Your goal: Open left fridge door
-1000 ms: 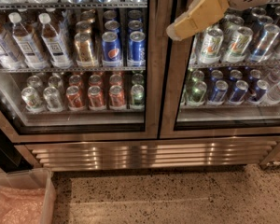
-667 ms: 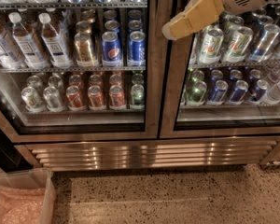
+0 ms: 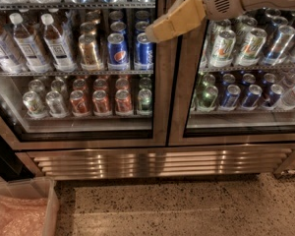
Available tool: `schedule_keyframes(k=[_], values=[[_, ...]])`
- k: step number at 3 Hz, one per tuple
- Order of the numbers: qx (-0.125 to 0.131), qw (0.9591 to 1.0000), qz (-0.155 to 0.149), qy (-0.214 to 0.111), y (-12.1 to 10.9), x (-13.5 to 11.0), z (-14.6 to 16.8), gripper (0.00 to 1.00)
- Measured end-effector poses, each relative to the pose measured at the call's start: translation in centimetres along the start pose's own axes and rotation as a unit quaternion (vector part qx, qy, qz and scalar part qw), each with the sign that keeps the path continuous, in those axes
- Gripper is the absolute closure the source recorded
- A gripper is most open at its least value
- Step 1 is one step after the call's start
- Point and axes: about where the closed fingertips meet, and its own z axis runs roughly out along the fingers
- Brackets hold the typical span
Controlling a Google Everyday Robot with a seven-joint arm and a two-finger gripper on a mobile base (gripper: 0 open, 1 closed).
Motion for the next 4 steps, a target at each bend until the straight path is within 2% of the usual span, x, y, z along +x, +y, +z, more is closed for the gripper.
schedule_keyframes(k=[1, 2, 4], values=[[-0.011, 0.9998, 0.018, -0.005, 0.4, 0.3, 1.6, 0.0], [-0.016, 0.9995, 0.029, 0.001, -0.4, 1.3, 3.8, 0.0], [-0.041, 0.9989, 0.023, -0.008, 0.1, 1.1, 5.0, 0.0]])
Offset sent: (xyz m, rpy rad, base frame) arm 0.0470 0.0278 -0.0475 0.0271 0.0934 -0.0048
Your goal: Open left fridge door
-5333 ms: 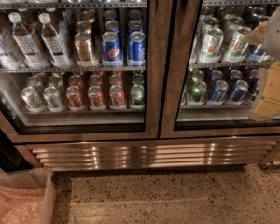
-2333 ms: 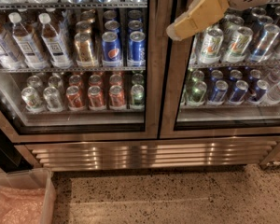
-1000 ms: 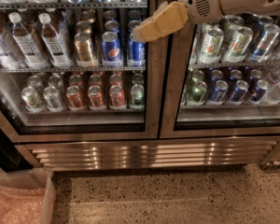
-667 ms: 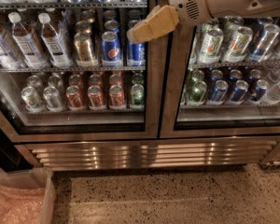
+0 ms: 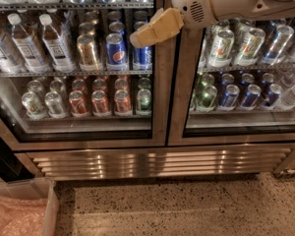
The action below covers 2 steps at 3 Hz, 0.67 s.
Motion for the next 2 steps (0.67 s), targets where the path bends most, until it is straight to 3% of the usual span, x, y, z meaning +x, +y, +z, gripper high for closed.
schedule_keyframes(k=[2], values=[[0.0, 1.0, 0.0, 0.0, 0.0, 0.0, 0.0, 0.42]])
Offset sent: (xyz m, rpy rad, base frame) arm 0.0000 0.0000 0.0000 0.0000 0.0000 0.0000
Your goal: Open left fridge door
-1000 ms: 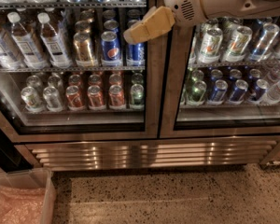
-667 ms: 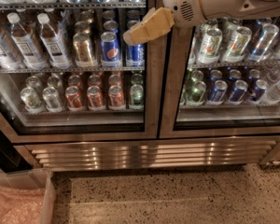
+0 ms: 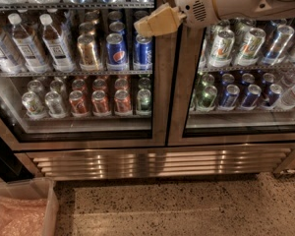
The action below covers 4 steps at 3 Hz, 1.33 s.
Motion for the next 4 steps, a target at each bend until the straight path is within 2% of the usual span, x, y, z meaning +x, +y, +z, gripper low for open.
schedule_keyframes(k=[2, 3, 4], values=[[0.0, 1.0, 0.0, 0.0, 0.01, 0.0, 0.0, 0.89], [0.0, 1.0, 0.0, 0.0, -0.01, 0.01, -0.01, 1.0], [0.0, 1.0, 0.0, 0.0, -0.44, 0.26, -0.59, 1.0]])
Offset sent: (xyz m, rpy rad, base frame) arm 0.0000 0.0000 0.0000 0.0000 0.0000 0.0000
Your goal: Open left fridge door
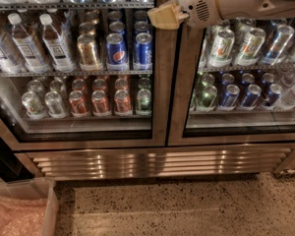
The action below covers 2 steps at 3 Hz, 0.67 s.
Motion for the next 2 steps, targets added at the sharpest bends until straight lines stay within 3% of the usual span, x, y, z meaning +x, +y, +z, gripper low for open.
schedule_keyframes(k=[2], values=[[0.0, 1.0, 0.0, 0.0, -2.0, 0.4, -1.2, 1.0]])
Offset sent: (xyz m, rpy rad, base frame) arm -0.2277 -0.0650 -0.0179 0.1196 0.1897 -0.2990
